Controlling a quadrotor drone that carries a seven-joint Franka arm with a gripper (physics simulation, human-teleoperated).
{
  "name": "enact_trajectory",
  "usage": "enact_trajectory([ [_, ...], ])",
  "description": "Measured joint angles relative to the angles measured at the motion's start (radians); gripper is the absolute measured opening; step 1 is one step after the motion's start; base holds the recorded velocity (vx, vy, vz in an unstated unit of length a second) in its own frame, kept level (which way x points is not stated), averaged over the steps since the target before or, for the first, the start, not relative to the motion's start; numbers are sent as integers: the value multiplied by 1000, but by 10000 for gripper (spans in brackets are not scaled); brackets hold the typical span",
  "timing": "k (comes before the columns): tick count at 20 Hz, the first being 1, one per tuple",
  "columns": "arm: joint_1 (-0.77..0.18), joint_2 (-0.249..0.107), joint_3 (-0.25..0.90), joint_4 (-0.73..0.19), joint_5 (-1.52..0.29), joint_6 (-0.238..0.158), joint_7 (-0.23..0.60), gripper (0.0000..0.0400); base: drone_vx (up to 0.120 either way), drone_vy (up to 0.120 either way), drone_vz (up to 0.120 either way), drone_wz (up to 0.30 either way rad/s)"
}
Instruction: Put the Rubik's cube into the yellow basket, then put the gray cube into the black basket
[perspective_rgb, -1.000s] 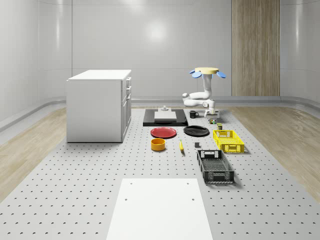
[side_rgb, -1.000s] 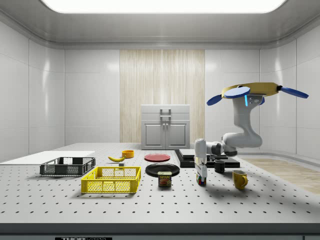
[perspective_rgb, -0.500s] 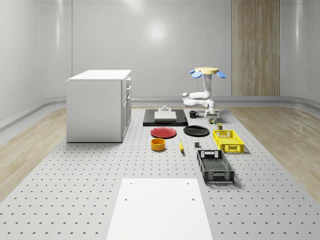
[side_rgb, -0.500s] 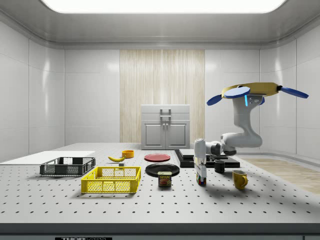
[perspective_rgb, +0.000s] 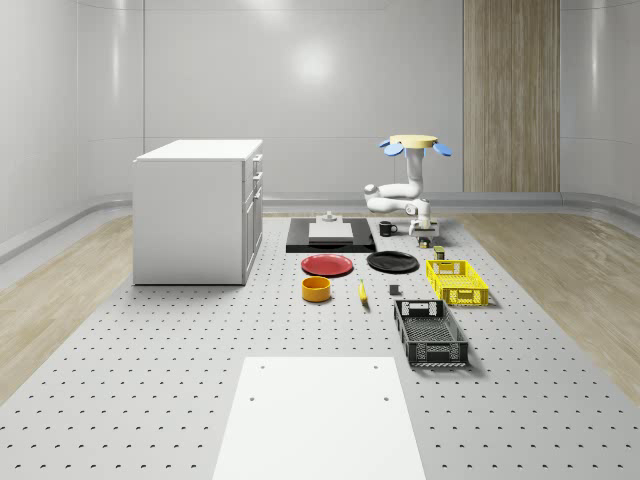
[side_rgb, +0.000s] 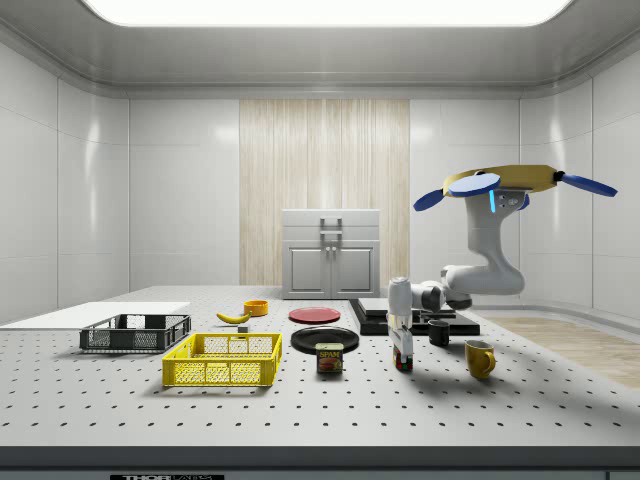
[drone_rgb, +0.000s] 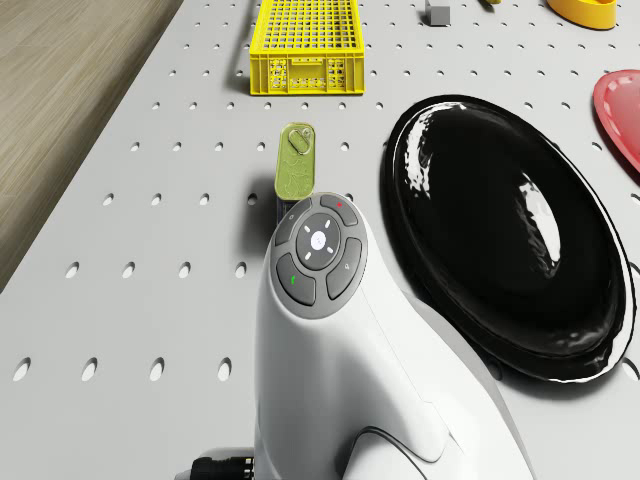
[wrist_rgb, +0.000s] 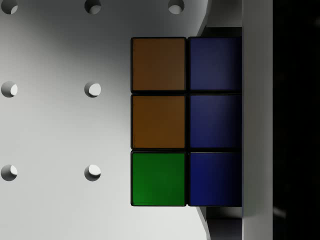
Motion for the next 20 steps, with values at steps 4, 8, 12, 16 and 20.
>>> enact_trajectory([
  [4,-4,-5,41,-7,41,-8,7,326,0,0,50,0],
  [8,-9,-11,95,-14,95,-20,15,325,0,0,120,0],
  [12,-14,-21,128,-16,129,-20,20,325,0,0,120,0],
  [16,-17,-33,144,-17,147,-13,24,325,0,0,120,0],
  [20,-19,-45,151,-17,158,-3,26,325,0,0,120,0],
])
